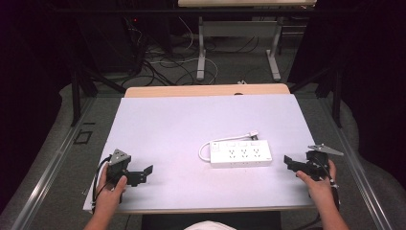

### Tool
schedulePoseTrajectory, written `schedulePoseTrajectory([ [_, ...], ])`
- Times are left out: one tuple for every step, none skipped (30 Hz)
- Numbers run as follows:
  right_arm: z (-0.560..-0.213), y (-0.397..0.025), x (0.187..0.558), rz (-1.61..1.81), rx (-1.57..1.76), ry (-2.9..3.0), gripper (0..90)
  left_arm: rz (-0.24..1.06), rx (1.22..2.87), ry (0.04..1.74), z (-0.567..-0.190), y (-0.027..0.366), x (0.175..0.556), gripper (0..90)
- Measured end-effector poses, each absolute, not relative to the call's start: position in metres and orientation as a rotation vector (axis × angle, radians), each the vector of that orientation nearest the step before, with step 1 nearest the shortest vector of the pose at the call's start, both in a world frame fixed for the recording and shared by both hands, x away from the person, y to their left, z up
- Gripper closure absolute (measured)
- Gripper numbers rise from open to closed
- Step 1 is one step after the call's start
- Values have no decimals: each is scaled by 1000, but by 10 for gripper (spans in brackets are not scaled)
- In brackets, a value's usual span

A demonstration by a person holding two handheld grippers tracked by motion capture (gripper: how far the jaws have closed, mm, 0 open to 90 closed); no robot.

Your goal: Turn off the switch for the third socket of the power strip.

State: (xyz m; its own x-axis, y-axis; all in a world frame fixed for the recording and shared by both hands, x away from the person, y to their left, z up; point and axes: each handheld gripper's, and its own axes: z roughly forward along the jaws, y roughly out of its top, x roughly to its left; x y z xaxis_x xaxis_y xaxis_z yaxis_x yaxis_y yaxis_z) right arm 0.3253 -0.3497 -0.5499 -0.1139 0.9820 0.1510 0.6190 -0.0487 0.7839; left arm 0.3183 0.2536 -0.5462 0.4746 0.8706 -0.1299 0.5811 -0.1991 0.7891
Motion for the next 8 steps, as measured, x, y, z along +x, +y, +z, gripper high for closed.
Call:
schedulePoseTrajectory([
  [-550, -351, 325, 1021, 1694, 1767, 44, 443, 1897, 1211, -546, 254, 318, 5],
  [-551, -352, 326, 1015, 1698, 1764, 46, 442, 1898, 1211, -546, 254, 318, 5],
  [-551, -352, 326, 1012, 1710, 1759, 48, 454, 1889, 1209, -547, 253, 319, 5],
  [-551, -353, 326, 1011, 1708, 1759, 49, 452, 1891, 1210, -547, 253, 319, 5],
  [-551, -354, 325, 1006, 1714, 1766, 50, 453, 1890, 1209, -547, 253, 319, 5],
  [-551, -353, 325, 1014, 1718, 1754, 50, 447, 1898, 1207, -546, 253, 319, 5],
  [-551, -354, 325, 1015, 1716, 1751, 51, 454, 1892, 1207, -546, 253, 320, 5],
  [-551, -354, 325, 1013, 1709, 1752, 51, 454, 1893, 1208, -546, 253, 320, 5],
])
